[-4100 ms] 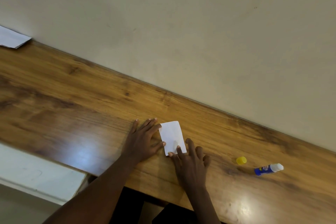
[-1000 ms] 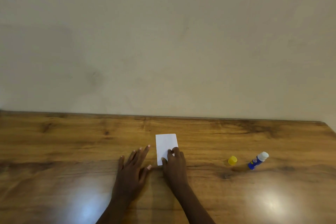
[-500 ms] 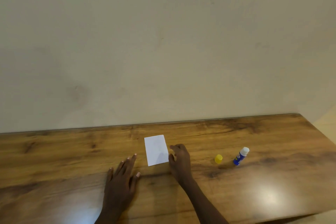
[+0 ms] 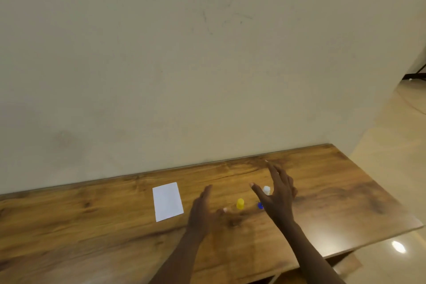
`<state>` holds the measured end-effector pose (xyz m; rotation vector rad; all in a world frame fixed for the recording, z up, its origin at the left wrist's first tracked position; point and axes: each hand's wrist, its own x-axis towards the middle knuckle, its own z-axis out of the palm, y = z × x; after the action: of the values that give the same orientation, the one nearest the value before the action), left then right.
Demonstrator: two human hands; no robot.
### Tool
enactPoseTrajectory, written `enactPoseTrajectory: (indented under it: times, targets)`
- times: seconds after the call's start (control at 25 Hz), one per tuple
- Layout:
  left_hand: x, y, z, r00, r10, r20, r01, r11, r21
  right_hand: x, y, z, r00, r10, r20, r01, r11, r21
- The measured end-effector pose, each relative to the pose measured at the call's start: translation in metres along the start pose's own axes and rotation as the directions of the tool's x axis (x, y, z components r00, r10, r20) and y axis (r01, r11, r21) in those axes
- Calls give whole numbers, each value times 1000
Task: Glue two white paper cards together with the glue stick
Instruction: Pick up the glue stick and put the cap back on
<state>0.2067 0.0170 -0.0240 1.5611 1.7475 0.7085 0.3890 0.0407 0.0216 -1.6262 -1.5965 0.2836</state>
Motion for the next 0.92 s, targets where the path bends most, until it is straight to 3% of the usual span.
enactPoseTrajectory:
  times: [0.12, 0.32, 0.4, 0.6, 0.76, 0.92]
  targets:
    - [13, 23, 38, 998, -67, 13, 68, 993, -101, -9, 27, -9, 995, 51, 83, -59, 993, 99]
    - [27, 32, 76, 986, -160, -43, 156, 983, -96, -12, 56, 3, 961, 182, 209, -213, 968, 133]
    - [28, 28, 83, 985, -152, -87, 146, 987, -69, -12, 61, 14, 950, 211, 232, -249, 957, 148]
    - [30, 33, 65, 976, -102, -191, 66, 981, -185, -7, 65, 22, 949, 236, 208, -267, 953, 141]
    - [28, 45, 55, 999, -36, 12, 36, 999, -18, -6, 53, 16, 957, 227, 180, -256, 953, 162]
    - [47, 67, 71, 973, 85, 215, -137, 960, 242, -6, 59, 9, 953, 251, 171, -278, 947, 161]
